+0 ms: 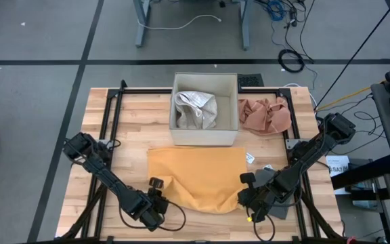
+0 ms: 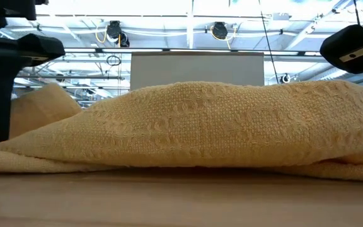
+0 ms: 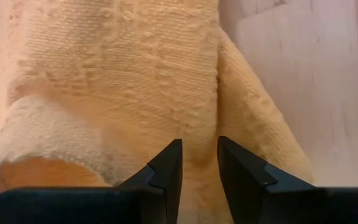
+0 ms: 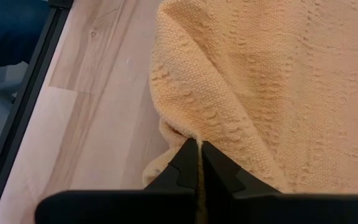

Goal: Fold towel
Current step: Fold the yellow towel

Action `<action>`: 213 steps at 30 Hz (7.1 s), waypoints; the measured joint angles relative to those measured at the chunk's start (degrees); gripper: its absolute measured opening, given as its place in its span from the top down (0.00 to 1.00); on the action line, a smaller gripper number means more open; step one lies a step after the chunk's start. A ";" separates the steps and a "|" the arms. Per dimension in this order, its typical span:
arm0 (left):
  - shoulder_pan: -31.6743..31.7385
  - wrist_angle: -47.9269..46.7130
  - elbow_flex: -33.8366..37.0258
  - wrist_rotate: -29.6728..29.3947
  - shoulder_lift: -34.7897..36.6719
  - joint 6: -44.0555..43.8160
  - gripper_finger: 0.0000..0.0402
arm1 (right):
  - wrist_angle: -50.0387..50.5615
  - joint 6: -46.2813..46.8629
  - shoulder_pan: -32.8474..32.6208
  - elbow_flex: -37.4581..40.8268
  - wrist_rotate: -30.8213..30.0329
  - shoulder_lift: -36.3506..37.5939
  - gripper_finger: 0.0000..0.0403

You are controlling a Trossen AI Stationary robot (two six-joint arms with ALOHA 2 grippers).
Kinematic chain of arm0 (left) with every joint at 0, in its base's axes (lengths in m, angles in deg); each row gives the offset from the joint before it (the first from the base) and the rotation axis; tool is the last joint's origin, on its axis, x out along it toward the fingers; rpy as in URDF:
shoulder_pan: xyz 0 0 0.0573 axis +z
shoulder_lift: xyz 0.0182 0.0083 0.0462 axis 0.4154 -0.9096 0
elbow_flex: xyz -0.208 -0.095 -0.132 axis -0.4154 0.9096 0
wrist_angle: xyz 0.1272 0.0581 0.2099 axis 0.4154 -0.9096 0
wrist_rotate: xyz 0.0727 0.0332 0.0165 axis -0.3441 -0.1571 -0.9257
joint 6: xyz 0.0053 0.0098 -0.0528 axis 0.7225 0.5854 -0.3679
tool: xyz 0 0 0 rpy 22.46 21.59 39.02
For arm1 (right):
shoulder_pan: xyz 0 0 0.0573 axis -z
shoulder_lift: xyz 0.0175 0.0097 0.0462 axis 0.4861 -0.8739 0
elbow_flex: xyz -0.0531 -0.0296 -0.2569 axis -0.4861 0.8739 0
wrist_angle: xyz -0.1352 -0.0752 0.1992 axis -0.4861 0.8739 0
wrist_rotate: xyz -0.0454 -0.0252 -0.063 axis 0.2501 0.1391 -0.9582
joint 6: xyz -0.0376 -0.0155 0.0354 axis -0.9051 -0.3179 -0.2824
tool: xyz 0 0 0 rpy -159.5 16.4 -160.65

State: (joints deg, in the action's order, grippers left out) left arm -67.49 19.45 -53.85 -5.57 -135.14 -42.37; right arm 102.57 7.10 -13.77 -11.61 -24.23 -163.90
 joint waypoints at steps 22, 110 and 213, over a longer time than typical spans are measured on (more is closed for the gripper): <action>4.89 6.03 4.39 1.53 0.15 2.55 0.84 | 0.03 0.69 0.00 0.00 0.02 -0.02 1.00; 1.29 -38.66 -38.43 -24.97 13.27 1.44 1.00 | 11.22 -25.52 -9.02 -5.88 -6.71 41.83 1.00; 7.53 13.05 -3.34 -24.95 6.49 3.85 0.91 | -36.42 -14.00 3.51 14.14 6.85 -0.24 0.64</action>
State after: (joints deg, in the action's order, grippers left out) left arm -59.96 32.50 -57.19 -30.52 -128.65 -38.51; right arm 66.15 -6.90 -10.25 2.53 -17.38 -164.14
